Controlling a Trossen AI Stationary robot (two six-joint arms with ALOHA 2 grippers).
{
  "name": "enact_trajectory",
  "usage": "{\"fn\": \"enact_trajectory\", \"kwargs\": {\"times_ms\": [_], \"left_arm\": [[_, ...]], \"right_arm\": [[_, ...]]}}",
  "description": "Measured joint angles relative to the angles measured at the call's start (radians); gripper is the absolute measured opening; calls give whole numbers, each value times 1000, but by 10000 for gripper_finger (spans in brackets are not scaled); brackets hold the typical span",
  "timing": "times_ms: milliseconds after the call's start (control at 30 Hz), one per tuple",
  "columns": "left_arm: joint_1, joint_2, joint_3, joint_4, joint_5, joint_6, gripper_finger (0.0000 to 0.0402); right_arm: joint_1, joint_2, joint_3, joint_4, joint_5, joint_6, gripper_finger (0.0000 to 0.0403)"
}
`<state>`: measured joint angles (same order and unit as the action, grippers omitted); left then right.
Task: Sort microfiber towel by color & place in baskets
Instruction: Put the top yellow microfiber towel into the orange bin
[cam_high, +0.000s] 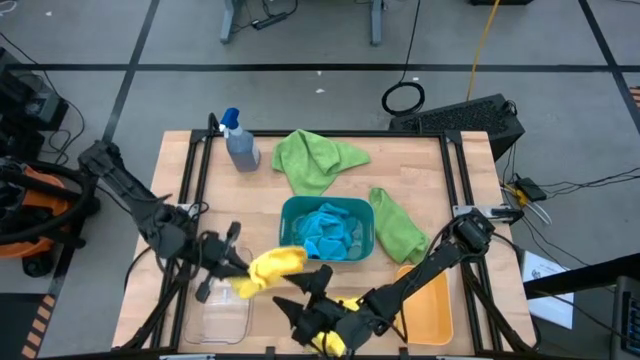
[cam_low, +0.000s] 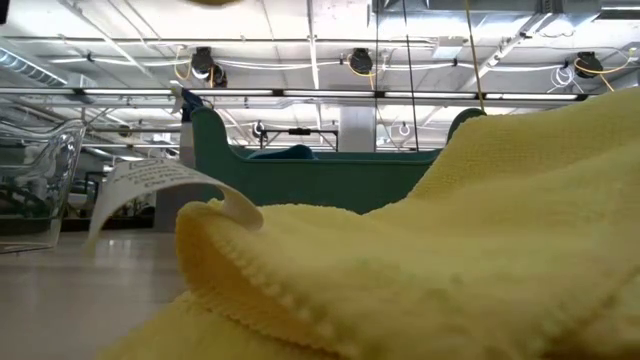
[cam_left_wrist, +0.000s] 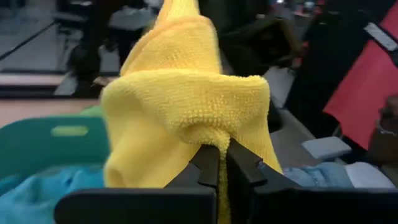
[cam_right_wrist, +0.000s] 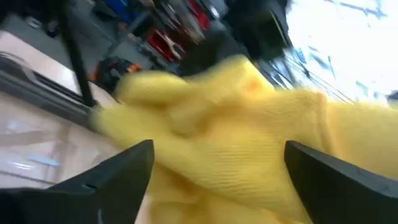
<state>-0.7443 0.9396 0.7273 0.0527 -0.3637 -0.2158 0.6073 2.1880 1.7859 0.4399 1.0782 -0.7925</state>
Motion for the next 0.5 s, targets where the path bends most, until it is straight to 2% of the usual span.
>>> {"fn": "enact_trajectory", "kwargs": {"times_ms": [133, 233, 500], "left_arm": [[-43, 46, 0, 54, -7, 46, 11], [-67, 67, 0, 53, -49, 66, 11], [-114, 103, 0, 51, -190, 225, 13]], "right_arm": [[-21, 0, 0, -5, -14, 83, 369], [-35, 0, 0, -25, -73, 185, 367], [-82, 0, 0, -129, -375, 476, 331]]}}
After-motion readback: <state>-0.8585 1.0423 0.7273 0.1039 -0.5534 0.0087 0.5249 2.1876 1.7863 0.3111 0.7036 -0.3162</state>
